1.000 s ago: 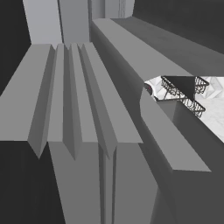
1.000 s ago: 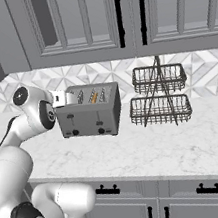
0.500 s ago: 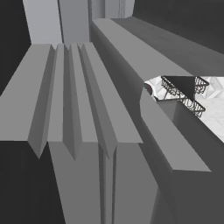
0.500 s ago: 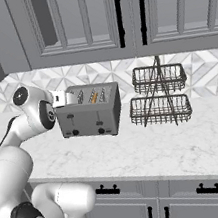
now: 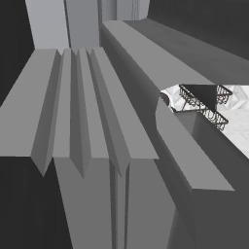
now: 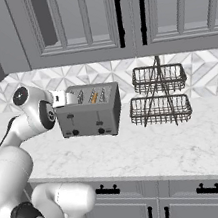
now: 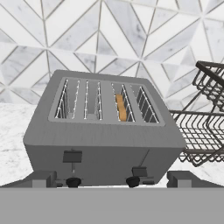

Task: Start the toaster. Once the lever pops up, take the bread to the plate on the dining counter.

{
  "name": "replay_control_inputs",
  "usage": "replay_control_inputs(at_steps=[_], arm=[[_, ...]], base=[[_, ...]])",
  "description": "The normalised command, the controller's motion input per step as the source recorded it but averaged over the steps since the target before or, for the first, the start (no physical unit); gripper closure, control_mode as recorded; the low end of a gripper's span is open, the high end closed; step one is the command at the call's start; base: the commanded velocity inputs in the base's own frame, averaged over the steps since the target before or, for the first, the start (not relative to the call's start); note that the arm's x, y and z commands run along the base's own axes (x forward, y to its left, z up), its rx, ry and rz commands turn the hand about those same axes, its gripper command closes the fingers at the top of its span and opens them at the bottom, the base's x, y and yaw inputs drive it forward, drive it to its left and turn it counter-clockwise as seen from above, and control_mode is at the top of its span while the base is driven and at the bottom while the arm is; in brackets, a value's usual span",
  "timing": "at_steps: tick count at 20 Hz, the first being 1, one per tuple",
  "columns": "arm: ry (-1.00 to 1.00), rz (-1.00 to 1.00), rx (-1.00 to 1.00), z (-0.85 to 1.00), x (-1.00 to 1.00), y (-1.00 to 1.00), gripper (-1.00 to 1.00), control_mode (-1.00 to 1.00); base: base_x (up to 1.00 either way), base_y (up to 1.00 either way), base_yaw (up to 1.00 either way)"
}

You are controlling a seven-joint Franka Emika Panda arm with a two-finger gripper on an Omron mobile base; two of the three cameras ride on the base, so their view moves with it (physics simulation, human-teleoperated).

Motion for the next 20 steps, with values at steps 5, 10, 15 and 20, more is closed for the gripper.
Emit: replay_control_inputs(at_steps=[5, 10, 15, 20], arm=[[0.0, 0.0, 0.0, 0.0, 0.0, 0.0, -1.0, -1.0], [0.0, 0.0, 0.0, 0.0, 0.0, 0.0, -1.0, -1.0], [0.0, 0.0, 0.0, 0.0, 0.0, 0.0, -1.0, -1.0], [0.0, 0.0, 0.0, 0.0, 0.0, 0.0, -1.0, -1.0]], base=[[0.0, 0.0, 0.0], [0.0, 0.0, 0.0], [0.0, 0.0, 0.0], [0.0, 0.0, 0.0]])
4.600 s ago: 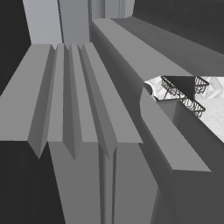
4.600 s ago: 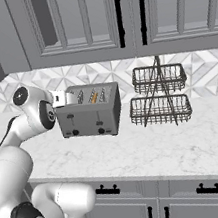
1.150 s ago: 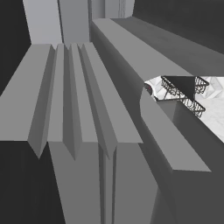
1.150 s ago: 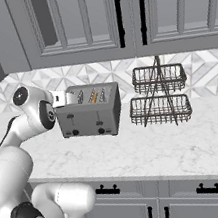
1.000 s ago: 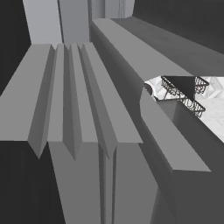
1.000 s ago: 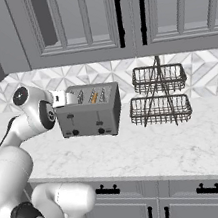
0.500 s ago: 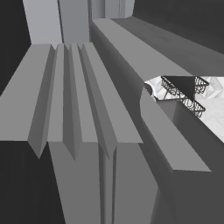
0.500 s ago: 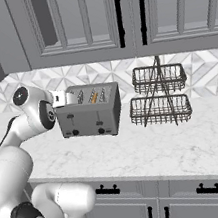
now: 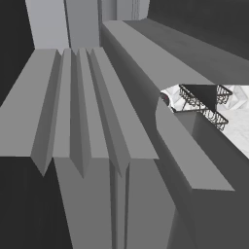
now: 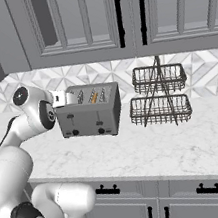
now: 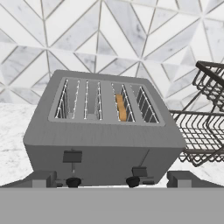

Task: Start the toaster. Once the lever pops up, take the bread to the plate on the dining counter.

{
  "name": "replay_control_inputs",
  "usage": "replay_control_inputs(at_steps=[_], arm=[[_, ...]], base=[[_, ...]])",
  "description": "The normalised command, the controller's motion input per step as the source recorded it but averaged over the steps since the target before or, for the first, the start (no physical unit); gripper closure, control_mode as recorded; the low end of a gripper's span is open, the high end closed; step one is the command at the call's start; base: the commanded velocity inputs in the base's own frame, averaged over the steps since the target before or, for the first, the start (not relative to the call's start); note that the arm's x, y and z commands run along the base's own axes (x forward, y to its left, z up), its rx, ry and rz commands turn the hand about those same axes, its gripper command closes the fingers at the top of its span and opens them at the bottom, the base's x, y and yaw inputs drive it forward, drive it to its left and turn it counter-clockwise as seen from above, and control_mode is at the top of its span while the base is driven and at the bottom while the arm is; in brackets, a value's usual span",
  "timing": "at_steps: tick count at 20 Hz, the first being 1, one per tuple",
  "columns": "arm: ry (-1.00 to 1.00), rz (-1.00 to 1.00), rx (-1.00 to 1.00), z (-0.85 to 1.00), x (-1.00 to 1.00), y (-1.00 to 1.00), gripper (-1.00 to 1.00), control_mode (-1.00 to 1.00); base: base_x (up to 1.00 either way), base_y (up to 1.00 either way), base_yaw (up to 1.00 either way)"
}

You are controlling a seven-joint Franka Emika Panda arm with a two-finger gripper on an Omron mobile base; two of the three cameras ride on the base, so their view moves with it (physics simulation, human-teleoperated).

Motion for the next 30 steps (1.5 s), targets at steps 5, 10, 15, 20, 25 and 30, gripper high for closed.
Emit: replay_control_inputs(at_steps=[5, 10, 15, 20, 25, 30], arm=[[0.0, 0.0, 0.0, 0.0, 0.0, 0.0, -1.0, -1.0], [0.0, 0.0, 0.0, 0.0, 0.0, 0.0, -1.0, -1.0], [0.0, 0.0, 0.0, 0.0, 0.0, 0.0, -1.0, -1.0], [0.0, 0.0, 0.0, 0.0, 0.0, 0.0, -1.0, -1.0], [0.0, 0.0, 0.0, 0.0, 0.0, 0.0, -1.0, -1.0], [0.0, 0.0, 0.0, 0.0, 0.0, 0.0, -1.0, -1.0]], base=[[0.0, 0.0, 0.0], [0.0, 0.0, 0.0], [0.0, 0.0, 0.0], [0.0, 0.0, 0.0], [0.0, 0.0, 0.0], [0.0, 0.0, 0.0]])
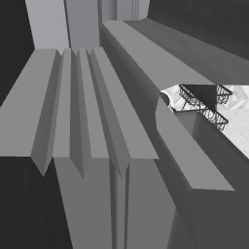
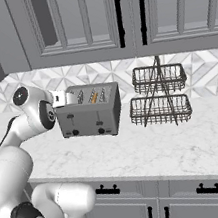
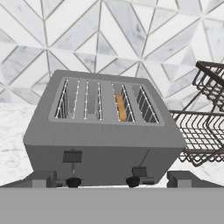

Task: Start the toaster. Once the lever pops up, take the bread to the plate on the dining counter.

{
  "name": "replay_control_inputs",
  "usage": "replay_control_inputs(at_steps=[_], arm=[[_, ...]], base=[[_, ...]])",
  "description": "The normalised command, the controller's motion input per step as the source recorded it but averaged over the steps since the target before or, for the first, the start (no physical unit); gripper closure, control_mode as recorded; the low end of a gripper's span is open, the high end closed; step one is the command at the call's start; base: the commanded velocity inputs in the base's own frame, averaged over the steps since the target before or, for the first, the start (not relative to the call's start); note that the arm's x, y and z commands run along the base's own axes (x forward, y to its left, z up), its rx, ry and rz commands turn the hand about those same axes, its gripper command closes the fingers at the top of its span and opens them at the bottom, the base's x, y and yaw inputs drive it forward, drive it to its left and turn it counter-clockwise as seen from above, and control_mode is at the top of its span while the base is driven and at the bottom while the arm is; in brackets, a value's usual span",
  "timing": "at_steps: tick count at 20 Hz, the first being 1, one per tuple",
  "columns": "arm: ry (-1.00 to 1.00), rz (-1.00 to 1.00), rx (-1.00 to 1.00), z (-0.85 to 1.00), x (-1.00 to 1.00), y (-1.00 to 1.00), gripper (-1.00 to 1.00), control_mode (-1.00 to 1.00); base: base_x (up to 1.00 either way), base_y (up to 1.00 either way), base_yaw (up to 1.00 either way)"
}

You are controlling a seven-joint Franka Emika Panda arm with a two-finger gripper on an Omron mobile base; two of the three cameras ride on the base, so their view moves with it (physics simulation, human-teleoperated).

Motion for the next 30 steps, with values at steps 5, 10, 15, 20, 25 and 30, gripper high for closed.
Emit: replay_control_inputs(at_steps=[5, 10, 15, 20, 25, 30], arm=[[0.0, 0.0, 0.0, 0.0, 0.0, 0.0, -1.0, -1.0], [0.0, 0.0, 0.0, 0.0, 0.0, 0.0, -1.0, -1.0], [0.0, 0.0, 0.0, 0.0, 0.0, 0.0, -1.0, -1.0], [0.0, 0.0, 0.0, 0.0, 0.0, 0.0, -1.0, -1.0], [0.0, 0.0, 0.0, 0.0, 0.0, 0.0, -1.0, -1.0], [0.0, 0.0, 0.0, 0.0, 0.0, 0.0, -1.0, -1.0]], base=[[0.0, 0.0, 0.0], [0.0, 0.0, 0.0], [0.0, 0.0, 0.0], [0.0, 0.0, 0.0], [0.0, 0.0, 0.0], [0.0, 0.0, 0.0]])
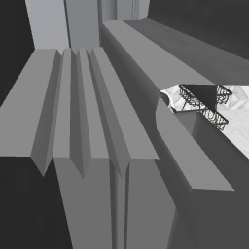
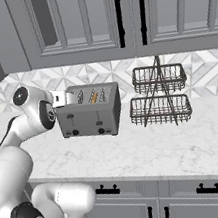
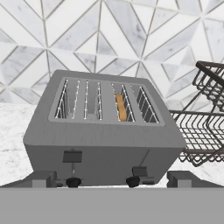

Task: Start the toaster. Once the lever pops up, take the bread to the plate on the dining counter.

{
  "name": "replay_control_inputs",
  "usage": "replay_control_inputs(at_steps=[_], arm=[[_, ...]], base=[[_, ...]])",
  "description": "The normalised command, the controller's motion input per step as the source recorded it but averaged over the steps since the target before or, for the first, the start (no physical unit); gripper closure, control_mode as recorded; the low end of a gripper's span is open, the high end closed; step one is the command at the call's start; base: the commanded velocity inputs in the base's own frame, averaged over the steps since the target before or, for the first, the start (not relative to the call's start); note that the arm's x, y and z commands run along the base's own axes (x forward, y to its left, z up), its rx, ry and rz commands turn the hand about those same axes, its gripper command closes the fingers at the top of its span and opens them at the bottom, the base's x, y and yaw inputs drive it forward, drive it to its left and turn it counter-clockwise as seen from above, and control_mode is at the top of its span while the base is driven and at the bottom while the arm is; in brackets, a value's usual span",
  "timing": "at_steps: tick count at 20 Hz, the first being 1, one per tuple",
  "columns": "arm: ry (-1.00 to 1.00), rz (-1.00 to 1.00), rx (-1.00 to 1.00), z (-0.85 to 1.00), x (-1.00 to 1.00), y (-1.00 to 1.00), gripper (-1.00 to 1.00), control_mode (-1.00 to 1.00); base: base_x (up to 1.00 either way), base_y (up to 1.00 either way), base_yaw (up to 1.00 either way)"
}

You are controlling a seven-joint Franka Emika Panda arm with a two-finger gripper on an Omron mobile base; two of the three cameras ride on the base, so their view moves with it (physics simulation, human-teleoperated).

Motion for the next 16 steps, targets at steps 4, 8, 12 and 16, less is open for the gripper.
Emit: replay_control_inputs(at_steps=[4, 8, 12, 16], arm=[[0.0, 0.0, 0.0, 0.0, 0.0, 0.0, -1.0, -1.0], [0.0, 0.0, 0.0, 0.0, 0.0, 0.0, -1.0, -1.0], [0.0, 0.0, 0.0, 0.0, 0.0, 0.0, -1.0, -1.0], [0.0, 0.0, 0.0, 0.0, 0.0, 0.0, -1.0, -1.0]], base=[[0.0, 0.0, 0.0], [0.0, 0.0, 0.0], [0.0, 0.0, 0.0], [0.0, 0.0, 0.0]])
